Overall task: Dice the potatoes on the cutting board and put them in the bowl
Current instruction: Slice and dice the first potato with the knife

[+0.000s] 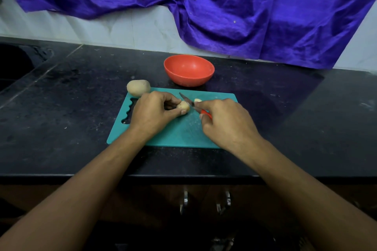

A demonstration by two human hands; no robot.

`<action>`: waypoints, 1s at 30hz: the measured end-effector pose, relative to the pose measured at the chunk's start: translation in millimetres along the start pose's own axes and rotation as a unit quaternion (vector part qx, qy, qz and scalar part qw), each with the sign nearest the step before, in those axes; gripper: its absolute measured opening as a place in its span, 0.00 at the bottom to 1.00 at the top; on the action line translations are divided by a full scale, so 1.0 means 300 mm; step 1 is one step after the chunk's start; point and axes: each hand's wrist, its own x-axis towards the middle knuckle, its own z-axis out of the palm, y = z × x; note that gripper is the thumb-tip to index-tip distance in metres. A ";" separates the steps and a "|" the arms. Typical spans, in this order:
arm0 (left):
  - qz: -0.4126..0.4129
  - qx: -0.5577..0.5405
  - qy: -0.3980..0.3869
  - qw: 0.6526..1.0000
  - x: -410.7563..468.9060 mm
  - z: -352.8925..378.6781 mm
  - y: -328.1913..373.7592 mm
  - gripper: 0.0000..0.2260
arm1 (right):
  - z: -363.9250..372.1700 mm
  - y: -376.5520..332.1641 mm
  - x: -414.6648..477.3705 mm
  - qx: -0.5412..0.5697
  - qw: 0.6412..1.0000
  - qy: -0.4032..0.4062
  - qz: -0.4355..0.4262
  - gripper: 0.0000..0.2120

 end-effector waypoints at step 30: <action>-0.011 0.002 -0.007 1.000 0.000 0.000 0.002 0.11 | 0.081 0.040 -0.001 -0.010 0.999 -0.035 0.006 0.21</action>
